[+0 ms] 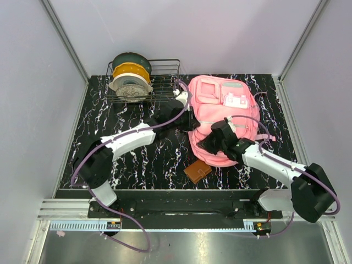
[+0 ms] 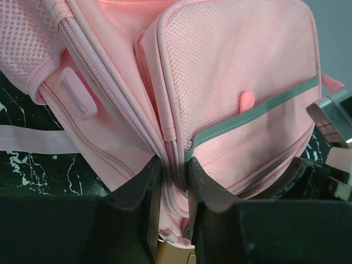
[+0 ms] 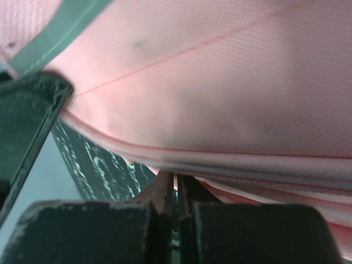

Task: Pack the student bag
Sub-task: Zip the student bag at the center of the board.

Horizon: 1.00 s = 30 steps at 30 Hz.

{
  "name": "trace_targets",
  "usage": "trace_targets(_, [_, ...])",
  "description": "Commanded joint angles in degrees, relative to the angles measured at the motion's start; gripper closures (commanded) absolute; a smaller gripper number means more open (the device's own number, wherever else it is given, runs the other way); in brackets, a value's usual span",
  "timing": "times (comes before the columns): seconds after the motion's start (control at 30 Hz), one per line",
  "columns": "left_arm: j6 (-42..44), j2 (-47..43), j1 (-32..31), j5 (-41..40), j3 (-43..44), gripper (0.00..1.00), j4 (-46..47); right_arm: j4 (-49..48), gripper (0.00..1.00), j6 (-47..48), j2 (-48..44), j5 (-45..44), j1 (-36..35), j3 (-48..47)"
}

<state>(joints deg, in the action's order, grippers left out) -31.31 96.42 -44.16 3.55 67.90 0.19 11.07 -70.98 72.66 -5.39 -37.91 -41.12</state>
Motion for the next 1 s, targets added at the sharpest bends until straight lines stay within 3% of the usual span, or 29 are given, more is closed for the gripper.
trace_targets(0.0, [2.2, -6.0, 6.7, 12.4, 0.0, 1.0, 6.4, 6.5, 1.0, 20.9, -0.4, -1.7, 0.9, -6.5])
trace_targets(0.1, [5.0, -6.1, 10.7, 18.7, -0.5, 1.0, 5.4, 12.7, 1.0, 27.9, -0.9, -1.0, 1.0, -8.8])
trace_targets(0.23, [11.0, -5.1, 12.7, 20.7, 2.7, 1.0, 0.0, 18.6, 1.0, 33.3, -2.9, -1.6, 0.9, -11.0])
trace_targets(0.47, [11.1, -5.7, 17.3, 23.4, 1.4, 1.0, 0.0, 27.3, 1.0, 39.0, -2.2, -2.8, 1.0, -13.5])
trace_targets(0.6, [11.5, -6.1, 19.3, 25.3, 2.4, 1.0, -1.4, 32.2, 1.0, 37.9, -2.5, -6.8, 0.9, -12.0])
trace_targets(0.97, [13.2, -4.7, 25.3, 28.4, 5.0, 1.0, -5.1, 32.0, 1.0, 32.1, -15.9, -14.7, 0.9, -6.4])
